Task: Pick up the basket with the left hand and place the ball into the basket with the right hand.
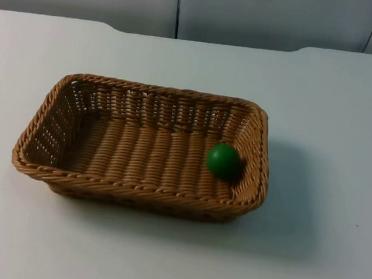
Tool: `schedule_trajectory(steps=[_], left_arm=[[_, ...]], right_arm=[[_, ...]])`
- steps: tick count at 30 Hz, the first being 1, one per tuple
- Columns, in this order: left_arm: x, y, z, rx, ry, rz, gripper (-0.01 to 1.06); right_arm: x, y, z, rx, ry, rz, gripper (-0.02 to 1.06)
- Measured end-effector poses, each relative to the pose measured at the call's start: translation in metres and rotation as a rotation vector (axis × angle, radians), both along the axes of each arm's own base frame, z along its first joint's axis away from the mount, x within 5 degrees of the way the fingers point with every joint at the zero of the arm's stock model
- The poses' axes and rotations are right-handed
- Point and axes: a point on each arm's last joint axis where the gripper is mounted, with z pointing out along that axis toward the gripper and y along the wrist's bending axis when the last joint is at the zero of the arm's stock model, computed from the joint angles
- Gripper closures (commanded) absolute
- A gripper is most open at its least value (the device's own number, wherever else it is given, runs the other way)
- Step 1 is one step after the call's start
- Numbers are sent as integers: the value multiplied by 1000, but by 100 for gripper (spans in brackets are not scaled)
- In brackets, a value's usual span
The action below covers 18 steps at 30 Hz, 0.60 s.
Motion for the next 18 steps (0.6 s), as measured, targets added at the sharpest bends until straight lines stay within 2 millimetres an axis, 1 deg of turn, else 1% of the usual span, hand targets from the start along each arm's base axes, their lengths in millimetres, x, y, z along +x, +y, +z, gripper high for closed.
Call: schedule_trajectory(steps=[1,3,4,7,8,9,11,13,14,15,18], left_arm=[[-3,1,-3,8,-1,12,105],[-3,2,-11,7,14,18,105],[-3,2,-11,7,14,18,105],[-1,2,-28,-4,54,24,105],[0,2,-33,-8,71,26,105],[0,2,-33,-8,71,26,105],[-1,1,-42,-18,86,21,105],[-3,0,-46,-32,86,12,105],[-5,0,-46,-37,77,9,105],[-5,0,-46,-37,77,9,105],[-9,-1,-46,-44,57,4,105]], right_arm=[[-17,-5,4,20,-42,5,105],[-42,-16,11,55,-114,2,105],[-42,-16,11,55,-114,2,105],[-77,-30,7,49,-176,50,105],[-89,-32,0,37,-172,90,105],[-89,-32,0,37,-172,90,105],[-115,-42,-9,58,-140,179,105],[-138,-55,-21,96,-59,264,105],[-156,-68,-30,135,14,322,105],[-156,-68,-30,135,14,322,105],[-184,-100,-49,145,126,419,105]])
